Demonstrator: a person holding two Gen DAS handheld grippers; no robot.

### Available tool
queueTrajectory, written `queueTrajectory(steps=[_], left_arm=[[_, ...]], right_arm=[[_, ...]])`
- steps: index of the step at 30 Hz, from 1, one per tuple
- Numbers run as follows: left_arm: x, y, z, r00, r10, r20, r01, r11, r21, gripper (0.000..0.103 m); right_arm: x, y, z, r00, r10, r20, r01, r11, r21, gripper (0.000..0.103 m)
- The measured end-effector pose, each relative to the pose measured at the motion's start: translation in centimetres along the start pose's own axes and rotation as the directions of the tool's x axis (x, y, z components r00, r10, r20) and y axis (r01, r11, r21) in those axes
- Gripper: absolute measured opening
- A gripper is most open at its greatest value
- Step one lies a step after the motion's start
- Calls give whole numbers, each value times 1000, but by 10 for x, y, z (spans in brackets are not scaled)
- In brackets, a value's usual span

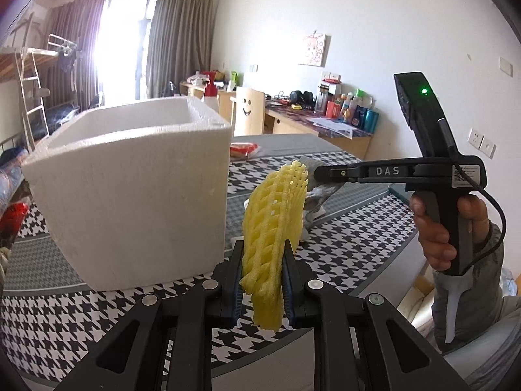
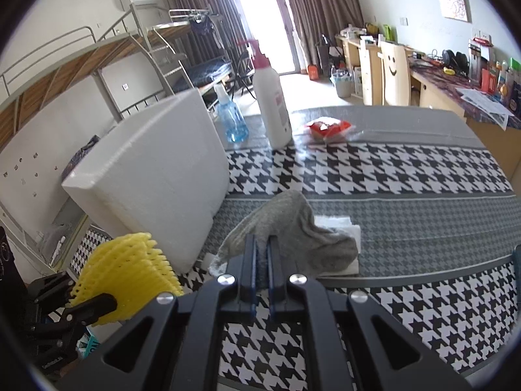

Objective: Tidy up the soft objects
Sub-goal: 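Carry the sleeve in the left tool while the right tool carries the sock to the foam box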

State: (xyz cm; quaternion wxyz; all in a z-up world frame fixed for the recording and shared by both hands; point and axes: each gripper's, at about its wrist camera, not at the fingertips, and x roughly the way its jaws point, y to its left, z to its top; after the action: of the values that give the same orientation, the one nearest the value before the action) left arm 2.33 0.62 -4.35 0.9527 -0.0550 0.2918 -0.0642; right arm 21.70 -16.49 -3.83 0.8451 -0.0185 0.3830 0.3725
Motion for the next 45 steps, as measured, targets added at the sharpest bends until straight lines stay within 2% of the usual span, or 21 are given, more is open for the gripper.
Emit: queueTrajectory(steps=[15, 45], left_arm=[[-17, -5, 18, 998, 6, 57, -8, 1000, 20, 21], [-23, -14, 50, 989, 28, 147, -36, 998, 52, 21]], right_arm=[[-36, 4, 9, 995, 32, 92, -33, 999, 11, 8], [-69, 19, 25, 973, 35, 228, -29, 999, -29, 8]])
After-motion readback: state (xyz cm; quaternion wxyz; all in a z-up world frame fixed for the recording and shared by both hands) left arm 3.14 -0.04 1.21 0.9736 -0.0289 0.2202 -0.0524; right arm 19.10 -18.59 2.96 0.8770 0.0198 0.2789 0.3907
